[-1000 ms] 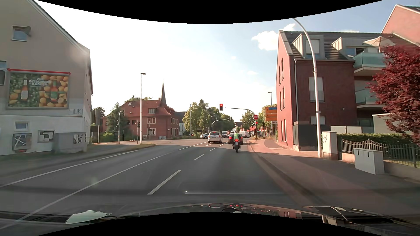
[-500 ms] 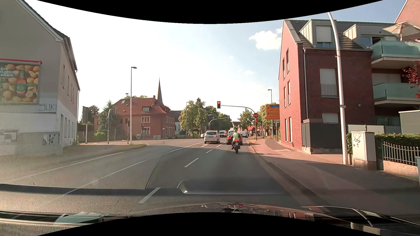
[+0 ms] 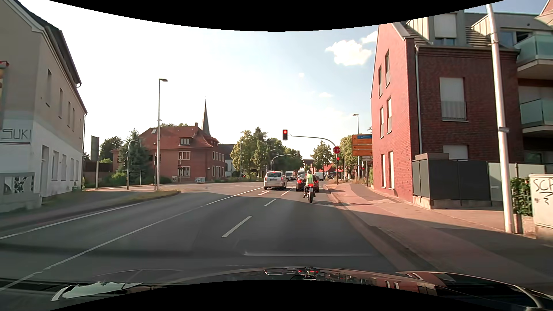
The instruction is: Follow the waypoints while adhering to traffic rules and regulations
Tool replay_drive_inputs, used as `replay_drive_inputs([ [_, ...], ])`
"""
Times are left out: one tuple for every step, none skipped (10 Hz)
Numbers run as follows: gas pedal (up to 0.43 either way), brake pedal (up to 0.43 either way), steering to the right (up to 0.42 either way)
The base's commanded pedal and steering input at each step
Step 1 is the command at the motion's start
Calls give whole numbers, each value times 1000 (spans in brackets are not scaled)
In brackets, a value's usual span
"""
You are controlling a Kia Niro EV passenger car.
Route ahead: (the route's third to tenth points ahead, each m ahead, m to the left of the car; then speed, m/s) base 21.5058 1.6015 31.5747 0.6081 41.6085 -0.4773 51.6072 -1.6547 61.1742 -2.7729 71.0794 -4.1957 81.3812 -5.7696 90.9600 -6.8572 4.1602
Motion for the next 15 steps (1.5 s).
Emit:
replay_drive_inputs([
  [28,0,34],
  [28,0,36],
  [28,0,37],
  [28,0,39],
  [28,0,40],
  [8,0,40],
  [0,0,40],
  [0,0,40],
  [0,0,40],
  [0,0,40],
  [0,0,39],
  [0,0,39],
  [0,0,39],
  [0,0,39],
  [0,0,39],
])
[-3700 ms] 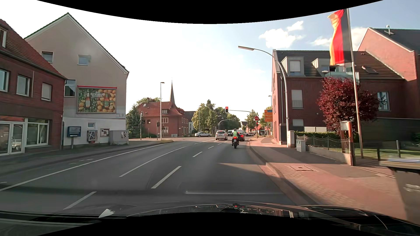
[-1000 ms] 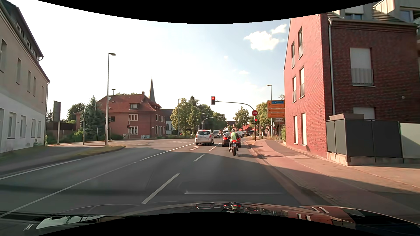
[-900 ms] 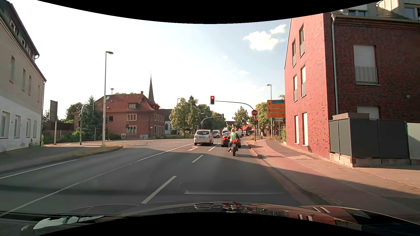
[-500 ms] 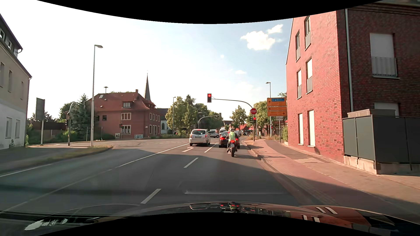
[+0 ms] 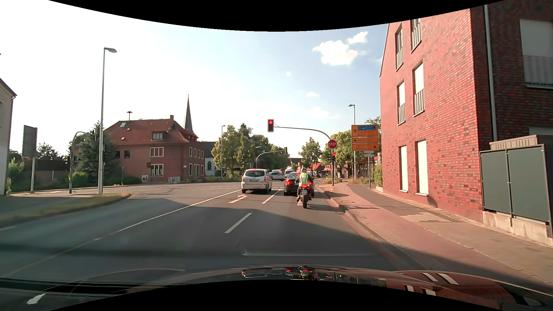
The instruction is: Follow the waypoints while adhering to traffic rules and regulations
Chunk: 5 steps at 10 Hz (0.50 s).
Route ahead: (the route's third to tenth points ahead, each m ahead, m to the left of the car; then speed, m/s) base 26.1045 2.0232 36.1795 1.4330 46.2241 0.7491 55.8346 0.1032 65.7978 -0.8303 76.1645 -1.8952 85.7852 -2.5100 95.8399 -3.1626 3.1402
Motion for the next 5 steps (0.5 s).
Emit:
replay_drive_inputs([
  [0,0,39],
  [0,0,38],
  [0,0,38],
  [0,0,35],
  [0,0,33],
])
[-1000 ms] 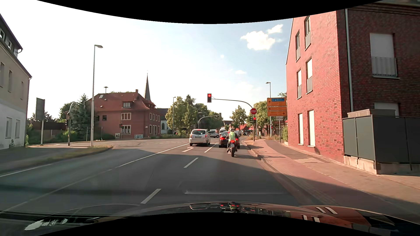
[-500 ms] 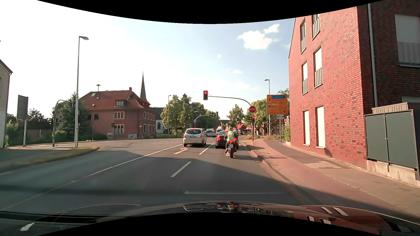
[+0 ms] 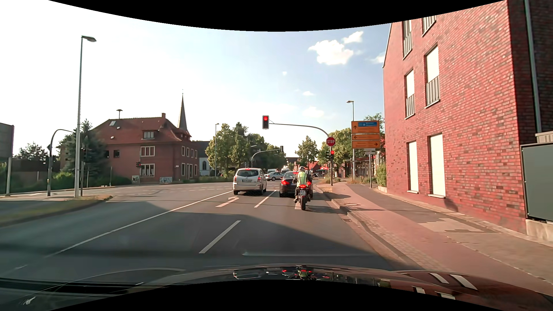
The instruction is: Follow the waypoints while adhering to traffic rules and regulations
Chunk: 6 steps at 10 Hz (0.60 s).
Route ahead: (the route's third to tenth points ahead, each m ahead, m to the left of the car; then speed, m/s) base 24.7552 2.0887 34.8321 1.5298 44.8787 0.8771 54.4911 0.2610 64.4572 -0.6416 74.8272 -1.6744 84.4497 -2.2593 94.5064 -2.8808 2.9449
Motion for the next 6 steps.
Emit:
replay_drive_inputs([
  [0,0,30],
  [0,0,27],
  [0,0,26],
  [0,0,26],
  [0,0,26],
  [0,6,26],
])
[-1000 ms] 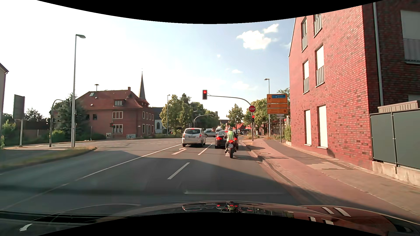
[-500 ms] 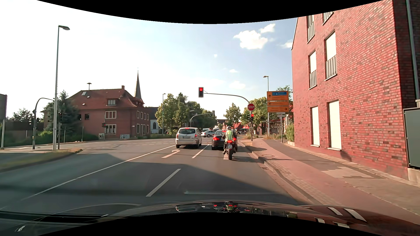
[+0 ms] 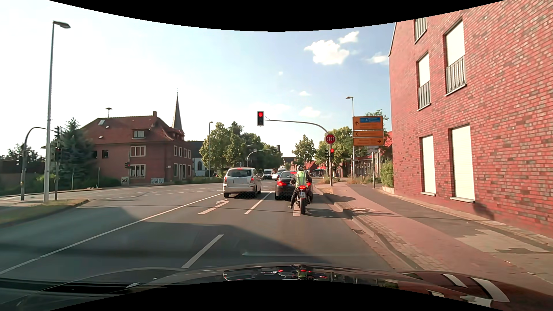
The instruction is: Follow the waypoints while adhering to traffic rules and regulations
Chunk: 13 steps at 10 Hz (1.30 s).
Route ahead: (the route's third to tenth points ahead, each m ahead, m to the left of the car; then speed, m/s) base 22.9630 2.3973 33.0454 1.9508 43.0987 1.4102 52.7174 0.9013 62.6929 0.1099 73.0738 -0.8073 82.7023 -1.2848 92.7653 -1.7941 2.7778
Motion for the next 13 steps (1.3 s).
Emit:
replay_drive_inputs([
  [0,43,25],
  [0,104,22],
  [0,152,21],
  [0,177,21],
  [0,189,21],
  [0,201,20],
  [0,201,20],
  [0,195,18],
  [0,195,17],
  [0,195,17],
  [0,195,17],
  [0,195,17],
  [0,195,16],
])
